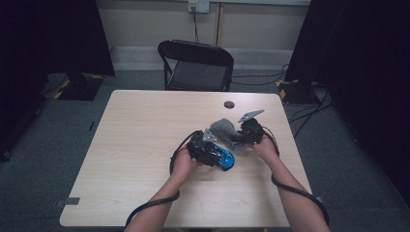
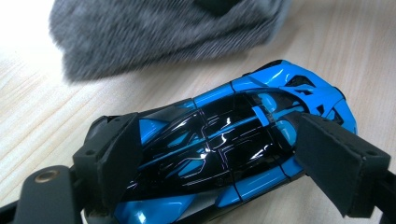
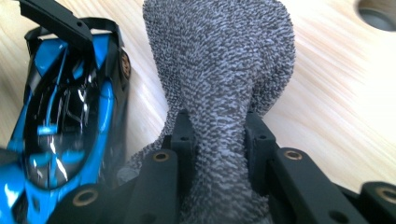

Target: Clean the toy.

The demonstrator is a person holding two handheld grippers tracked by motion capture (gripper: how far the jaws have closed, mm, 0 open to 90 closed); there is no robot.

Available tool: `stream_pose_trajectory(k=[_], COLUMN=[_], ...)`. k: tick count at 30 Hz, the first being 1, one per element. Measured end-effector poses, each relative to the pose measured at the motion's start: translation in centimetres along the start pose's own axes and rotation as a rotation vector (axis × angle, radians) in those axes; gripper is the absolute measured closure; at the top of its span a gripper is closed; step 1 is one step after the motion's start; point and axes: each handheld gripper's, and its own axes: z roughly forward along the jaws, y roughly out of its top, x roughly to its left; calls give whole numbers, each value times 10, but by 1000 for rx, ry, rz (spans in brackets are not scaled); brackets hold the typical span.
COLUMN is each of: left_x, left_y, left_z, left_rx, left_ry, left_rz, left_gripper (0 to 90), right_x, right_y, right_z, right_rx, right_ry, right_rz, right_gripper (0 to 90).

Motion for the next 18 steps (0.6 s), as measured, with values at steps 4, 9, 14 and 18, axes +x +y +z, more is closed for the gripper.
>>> stream_pose_trajectory(k=[4, 9, 14, 18], left_x=[-1, 0, 0, 0], left_y=[0, 0, 0, 0], left_z=[0, 0, 0, 0], left_rx=[0, -1, 3, 5], left_ry=[0, -2, -2, -4], left_rz=[-2, 0, 2, 5], left_gripper=[152, 153, 153, 155], right_x=[7, 17, 21, 20], right_y=[7, 12, 7, 4], right_z=[13, 24, 28, 26], right_rx=[13, 19, 25, 23], right_ry=[5, 35, 47, 53], right_rz=[-27, -70, -86, -107], right_gripper=[707, 708, 710, 713])
